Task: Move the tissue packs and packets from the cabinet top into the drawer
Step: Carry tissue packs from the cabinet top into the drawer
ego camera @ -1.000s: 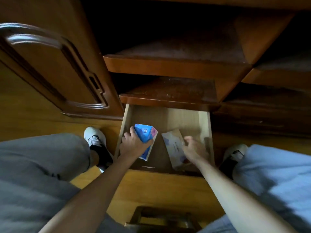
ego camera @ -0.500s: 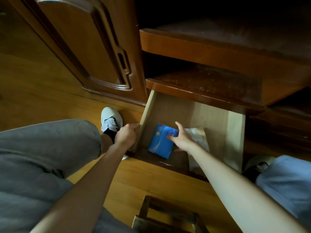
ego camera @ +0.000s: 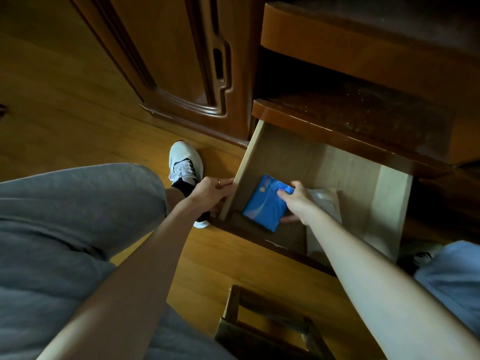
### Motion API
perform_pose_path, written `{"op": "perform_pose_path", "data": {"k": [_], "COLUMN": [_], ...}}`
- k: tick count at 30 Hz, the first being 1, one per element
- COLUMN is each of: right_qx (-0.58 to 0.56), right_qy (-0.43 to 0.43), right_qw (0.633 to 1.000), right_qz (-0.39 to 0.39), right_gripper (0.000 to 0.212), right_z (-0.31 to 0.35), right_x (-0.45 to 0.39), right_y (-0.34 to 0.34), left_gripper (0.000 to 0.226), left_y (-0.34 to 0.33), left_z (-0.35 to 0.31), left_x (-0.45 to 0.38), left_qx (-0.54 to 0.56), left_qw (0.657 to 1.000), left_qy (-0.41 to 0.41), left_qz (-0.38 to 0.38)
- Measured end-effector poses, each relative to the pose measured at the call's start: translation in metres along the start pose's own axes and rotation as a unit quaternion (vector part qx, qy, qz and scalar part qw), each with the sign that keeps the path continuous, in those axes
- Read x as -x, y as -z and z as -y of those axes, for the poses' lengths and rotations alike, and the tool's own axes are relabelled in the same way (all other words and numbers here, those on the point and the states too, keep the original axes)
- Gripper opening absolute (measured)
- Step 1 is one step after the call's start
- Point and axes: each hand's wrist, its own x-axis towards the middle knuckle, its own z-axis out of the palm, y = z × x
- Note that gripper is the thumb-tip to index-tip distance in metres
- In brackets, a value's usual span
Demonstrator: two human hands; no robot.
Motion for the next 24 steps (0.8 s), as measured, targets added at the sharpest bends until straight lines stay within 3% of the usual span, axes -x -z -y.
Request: {"op": "perform_pose_path", "data": {"k": [5,10,14,16,18,22,24], "right_qx": [0.029,0.177,0.116,0.118,0.153,0.127,0.134], "right_qy": [-0.007,0.038,0.049,0.074,0.104,0.117,0.121], "right_qw": [0.999,0.982,0.987,0.99,0.98,0.985,0.983], "right_qz": [0.044,0.054,0.095,0.027,-0.078,0.013,0.024], "right_gripper": [0.051,0.058,0.08,0.087,0.071,0.053,0.05], "right_z": [0.004,0.006,0.005,0.005,0.004,0.002,0.003], "right_x": [0.013,0.01,0.013,0.015,0.014,0.015,0.018], "right_y": [-0.046,-0.047,-0.041,-0.035,-0.026,-0.03,-0.033], "left_gripper": [0.044,0.044,0.042,0.042,0.043,0.042,0.04], "left_y": [-0.001,-0.002,-0.003,-0.003,-0.004,-0.005,-0.003], "left_z": [-0.002,-0.004,-0.001,0.002,0.002,-0.004,-0.005], "left_x": [-0.001,0.001,-0.002,-0.003,-0.004,-0.006,-0.006], "left_qx": [-0.02,-0.031,-0.022,-0.024,-0.02,-0.016,-0.014], "left_qw": [1.0,0.999,1.0,0.999,0.999,1.0,1.0], "left_qy": [-0.01,-0.001,0.012,0.006,0.009,0.011,0.013], "left_qz": [-0.013,-0.025,-0.018,-0.024,-0.027,-0.025,-0.022]}}
